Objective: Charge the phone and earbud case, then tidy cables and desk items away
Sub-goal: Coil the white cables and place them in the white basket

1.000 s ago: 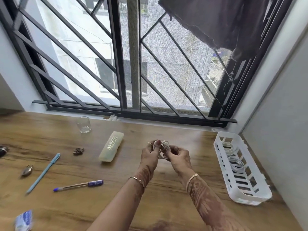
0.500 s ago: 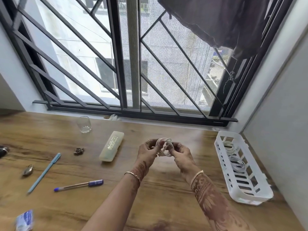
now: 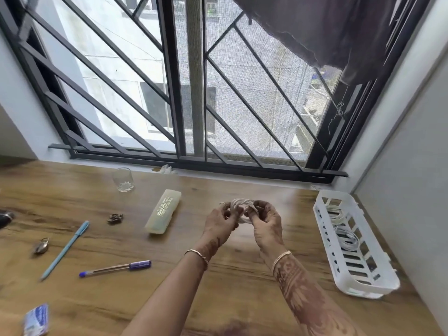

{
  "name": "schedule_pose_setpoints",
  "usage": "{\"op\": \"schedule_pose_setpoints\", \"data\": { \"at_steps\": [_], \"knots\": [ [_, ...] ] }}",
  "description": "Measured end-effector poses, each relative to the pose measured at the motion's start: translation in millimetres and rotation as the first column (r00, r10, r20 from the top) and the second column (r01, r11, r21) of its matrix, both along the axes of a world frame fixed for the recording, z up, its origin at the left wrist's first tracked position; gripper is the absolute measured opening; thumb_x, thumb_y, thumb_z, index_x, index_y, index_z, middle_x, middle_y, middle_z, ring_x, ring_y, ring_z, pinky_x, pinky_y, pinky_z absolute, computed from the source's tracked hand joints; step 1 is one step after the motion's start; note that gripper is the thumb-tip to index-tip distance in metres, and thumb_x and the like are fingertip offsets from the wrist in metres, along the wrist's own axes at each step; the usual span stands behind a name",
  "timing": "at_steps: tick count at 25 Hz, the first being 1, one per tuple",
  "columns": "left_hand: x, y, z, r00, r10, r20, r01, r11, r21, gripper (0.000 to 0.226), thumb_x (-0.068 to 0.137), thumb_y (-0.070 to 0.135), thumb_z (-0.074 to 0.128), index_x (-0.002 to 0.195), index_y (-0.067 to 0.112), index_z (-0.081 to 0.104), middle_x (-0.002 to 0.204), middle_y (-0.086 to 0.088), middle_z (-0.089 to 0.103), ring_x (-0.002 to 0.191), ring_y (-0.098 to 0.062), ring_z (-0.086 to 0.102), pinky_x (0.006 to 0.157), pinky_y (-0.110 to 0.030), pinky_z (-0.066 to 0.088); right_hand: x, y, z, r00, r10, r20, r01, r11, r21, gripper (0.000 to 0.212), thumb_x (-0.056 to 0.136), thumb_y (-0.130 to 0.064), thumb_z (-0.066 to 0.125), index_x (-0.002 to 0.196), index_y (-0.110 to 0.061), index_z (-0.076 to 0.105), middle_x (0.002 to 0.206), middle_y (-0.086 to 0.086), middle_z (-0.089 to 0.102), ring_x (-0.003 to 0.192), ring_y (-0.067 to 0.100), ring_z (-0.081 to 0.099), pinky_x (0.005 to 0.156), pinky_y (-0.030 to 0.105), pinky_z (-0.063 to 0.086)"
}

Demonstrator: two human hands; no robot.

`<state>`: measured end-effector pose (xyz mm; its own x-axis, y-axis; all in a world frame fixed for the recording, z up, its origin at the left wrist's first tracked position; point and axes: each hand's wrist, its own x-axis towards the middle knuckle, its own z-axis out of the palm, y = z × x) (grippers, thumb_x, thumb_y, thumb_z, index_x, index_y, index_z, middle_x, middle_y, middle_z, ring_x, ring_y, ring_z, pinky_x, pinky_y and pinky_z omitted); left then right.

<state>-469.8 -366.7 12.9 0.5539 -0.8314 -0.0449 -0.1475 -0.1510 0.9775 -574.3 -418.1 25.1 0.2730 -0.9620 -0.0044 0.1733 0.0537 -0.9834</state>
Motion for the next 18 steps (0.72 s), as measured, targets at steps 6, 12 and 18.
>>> {"op": "schedule_pose_setpoints", "data": {
  "at_steps": [6,12,18],
  "knots": [
    [-5,0,0,0.966,0.021,-0.257,-0.055,0.991,-0.126,0.029,0.080,0.032,0.075,0.092,0.005,0.071,0.081,-0.009,0.069,0.072,-0.015,0.055,0.067,-0.027,0.047,-4,-2,5,0.997,0.030,-0.066,-0.033,0.998,-0.048,0.021,0.088,0.001,0.062,0.091,-0.017,0.052,0.077,0.005,0.062,0.061,0.005,0.056,0.057,0.008,0.045],
    [-4,4,4,0.948,-0.056,-0.314,0.019,0.992,-0.122,0.029,0.073,0.039,0.078,0.080,0.015,0.065,0.069,0.000,0.068,0.062,-0.010,0.054,0.059,-0.021,0.045,-11,-3,4,0.997,0.075,0.006,-0.075,0.993,0.091,0.025,0.088,-0.002,0.063,0.093,-0.022,0.050,0.078,0.004,0.069,0.051,0.001,0.059,0.059,0.015,0.046],
    [1,3,-1,0.924,-0.086,-0.372,0.061,0.995,-0.079,0.041,0.057,0.047,0.079,0.079,0.015,0.066,0.063,0.005,0.061,0.055,-0.005,0.047,0.052,-0.018,0.037,-13,-1,3,0.999,0.043,0.009,-0.044,0.995,0.086,0.026,0.085,-0.001,0.067,0.086,-0.020,0.050,0.074,0.006,0.068,0.054,0.006,0.058,0.058,0.017,0.045]
  ]
}}
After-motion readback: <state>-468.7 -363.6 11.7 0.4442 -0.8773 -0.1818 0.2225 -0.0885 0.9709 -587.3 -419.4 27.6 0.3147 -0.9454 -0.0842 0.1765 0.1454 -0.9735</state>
